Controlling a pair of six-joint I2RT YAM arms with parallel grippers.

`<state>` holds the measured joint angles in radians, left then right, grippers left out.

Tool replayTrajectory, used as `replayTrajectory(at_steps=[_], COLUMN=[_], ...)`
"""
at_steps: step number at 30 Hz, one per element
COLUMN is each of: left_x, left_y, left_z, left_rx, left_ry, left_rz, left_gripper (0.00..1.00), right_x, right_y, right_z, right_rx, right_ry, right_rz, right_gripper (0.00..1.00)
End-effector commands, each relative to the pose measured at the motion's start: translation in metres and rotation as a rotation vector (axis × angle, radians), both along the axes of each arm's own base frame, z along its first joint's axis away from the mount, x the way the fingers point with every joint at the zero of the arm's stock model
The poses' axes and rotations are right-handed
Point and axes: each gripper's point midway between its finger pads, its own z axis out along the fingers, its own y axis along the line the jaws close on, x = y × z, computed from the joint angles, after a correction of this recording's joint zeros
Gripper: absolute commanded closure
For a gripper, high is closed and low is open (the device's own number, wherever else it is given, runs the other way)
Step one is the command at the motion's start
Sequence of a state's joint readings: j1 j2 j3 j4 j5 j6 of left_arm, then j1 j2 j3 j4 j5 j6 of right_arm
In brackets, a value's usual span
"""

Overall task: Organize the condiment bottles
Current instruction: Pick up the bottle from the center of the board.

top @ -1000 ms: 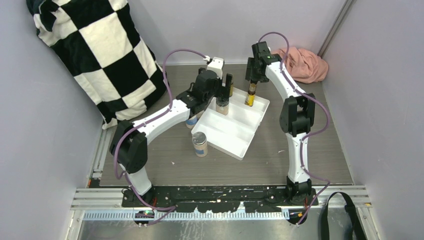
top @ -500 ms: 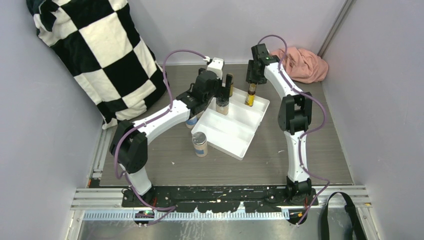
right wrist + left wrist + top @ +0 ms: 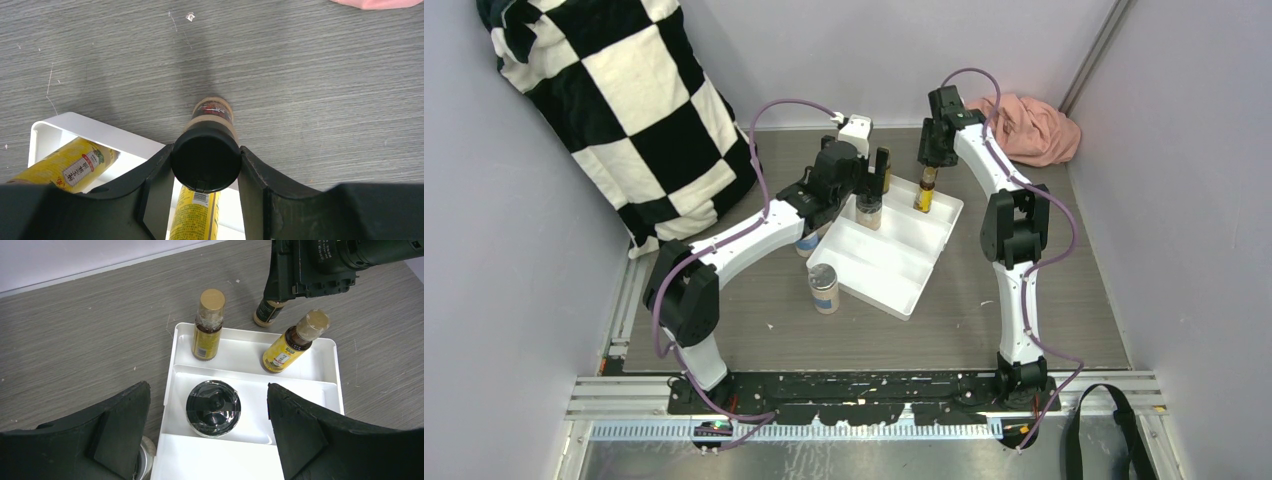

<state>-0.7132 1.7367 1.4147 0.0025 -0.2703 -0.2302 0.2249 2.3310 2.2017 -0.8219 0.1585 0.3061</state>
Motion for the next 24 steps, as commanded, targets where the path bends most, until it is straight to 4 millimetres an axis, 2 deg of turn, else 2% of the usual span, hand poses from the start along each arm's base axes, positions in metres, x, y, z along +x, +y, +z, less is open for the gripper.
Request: replayTrajectory(at_steps=[1,16,24], left_x=[0.001,-0.002,-0.003], left_y=[0.001,0.006,0.013], left_z=[0.022,0.033,0.041], left_rx=[-0.035,-0.043,-0.039], left_ry=[-0.054,-0.069,-0.085], left_rz=[0.010,0.025,0.044], left_gripper=[0.13,0.13,0.13], right_x=[0.009,0.007,0.001], right_y=[0.000,-0.007,-0.004], right_z=[0.036,0.097,0.141], right_rx=[0.012,0.001,-0.004], right_ry=[-0.083,-0.193,-0.284], right_rz=[0.002,0.005,0.024], right_gripper=[0.99,0.99,0.99])
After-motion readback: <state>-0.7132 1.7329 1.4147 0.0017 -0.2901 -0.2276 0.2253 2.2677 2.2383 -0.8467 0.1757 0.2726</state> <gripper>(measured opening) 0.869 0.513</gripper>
